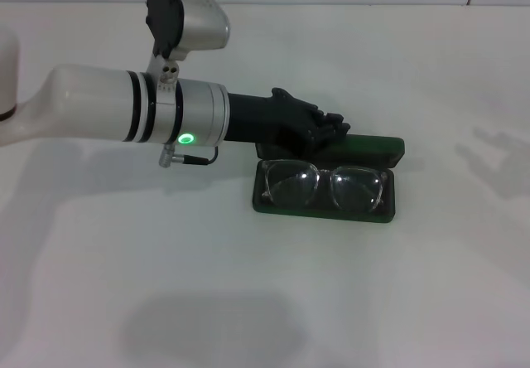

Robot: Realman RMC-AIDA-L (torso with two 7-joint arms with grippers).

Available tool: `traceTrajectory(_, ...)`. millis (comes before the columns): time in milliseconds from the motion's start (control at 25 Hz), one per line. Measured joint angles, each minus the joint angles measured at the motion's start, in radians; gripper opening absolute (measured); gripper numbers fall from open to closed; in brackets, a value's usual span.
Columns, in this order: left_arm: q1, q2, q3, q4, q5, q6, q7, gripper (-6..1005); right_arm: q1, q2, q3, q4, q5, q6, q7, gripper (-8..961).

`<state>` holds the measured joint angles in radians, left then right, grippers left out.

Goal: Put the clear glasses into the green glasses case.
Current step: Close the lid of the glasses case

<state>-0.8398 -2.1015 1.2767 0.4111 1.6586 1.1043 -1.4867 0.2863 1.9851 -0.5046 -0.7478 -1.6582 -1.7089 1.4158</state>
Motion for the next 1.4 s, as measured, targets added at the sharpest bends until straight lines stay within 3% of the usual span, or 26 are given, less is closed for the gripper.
traceTrajectory(720,0.008,0.000,0.053,0.004,-0.008,0.008,-0.007,153,0.001,0.000,0.000,0.024,0.000,0.008,-0.013,443)
traceTrajectory(1400,0.015,0.001,0.067,-0.001,-0.006,0.104,-0.003,161,0.001,0.000,0.000,0.024,0.000,0.012,-0.024,452)
